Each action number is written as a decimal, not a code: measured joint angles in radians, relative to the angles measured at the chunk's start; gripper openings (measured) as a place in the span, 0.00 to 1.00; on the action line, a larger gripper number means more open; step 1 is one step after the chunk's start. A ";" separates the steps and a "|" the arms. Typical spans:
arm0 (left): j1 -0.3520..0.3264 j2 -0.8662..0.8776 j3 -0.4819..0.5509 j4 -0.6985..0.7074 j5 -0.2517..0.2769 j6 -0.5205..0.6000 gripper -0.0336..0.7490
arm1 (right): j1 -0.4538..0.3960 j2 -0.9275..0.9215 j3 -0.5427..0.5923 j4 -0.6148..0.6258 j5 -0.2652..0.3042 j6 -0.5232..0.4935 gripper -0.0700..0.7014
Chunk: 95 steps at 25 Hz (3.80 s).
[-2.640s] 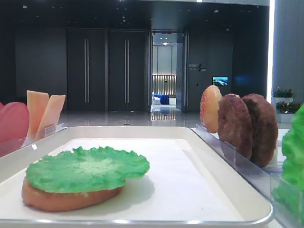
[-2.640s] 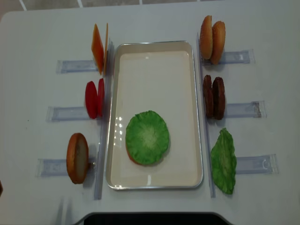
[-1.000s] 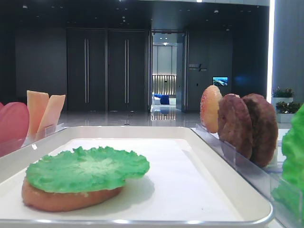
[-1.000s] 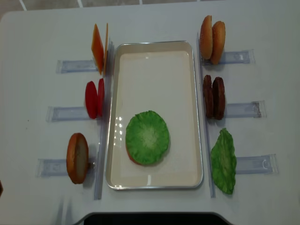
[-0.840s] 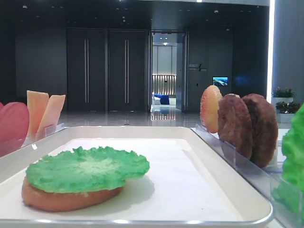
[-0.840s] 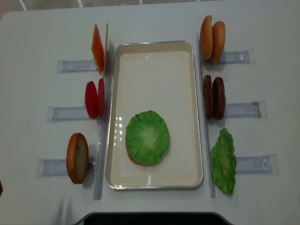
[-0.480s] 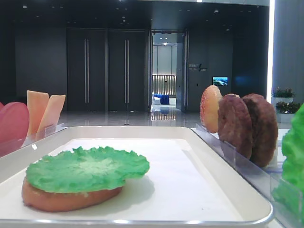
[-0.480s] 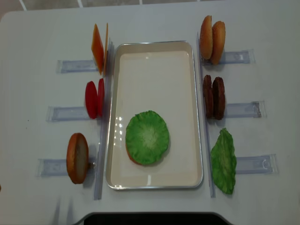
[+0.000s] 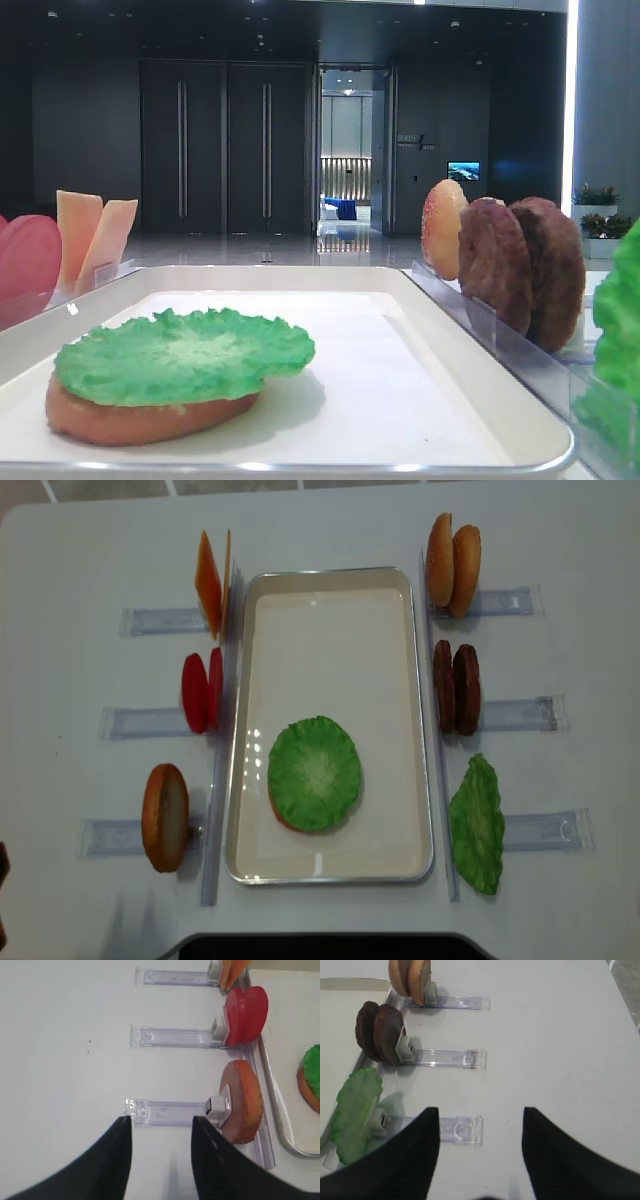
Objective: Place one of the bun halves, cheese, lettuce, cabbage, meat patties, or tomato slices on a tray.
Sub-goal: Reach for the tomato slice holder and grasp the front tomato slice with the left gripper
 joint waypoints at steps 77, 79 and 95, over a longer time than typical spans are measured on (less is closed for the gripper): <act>-0.320 1.580 -0.822 -0.031 -0.031 -0.227 0.56 | 0.000 0.000 0.000 0.000 0.000 0.000 0.56; -0.332 1.602 -0.822 -0.033 -0.031 -0.235 0.56 | 0.000 0.000 0.000 0.000 0.000 0.000 0.56; -0.343 1.624 -0.822 0.021 0.009 -0.261 0.56 | 0.000 0.000 0.000 0.000 0.000 0.000 0.56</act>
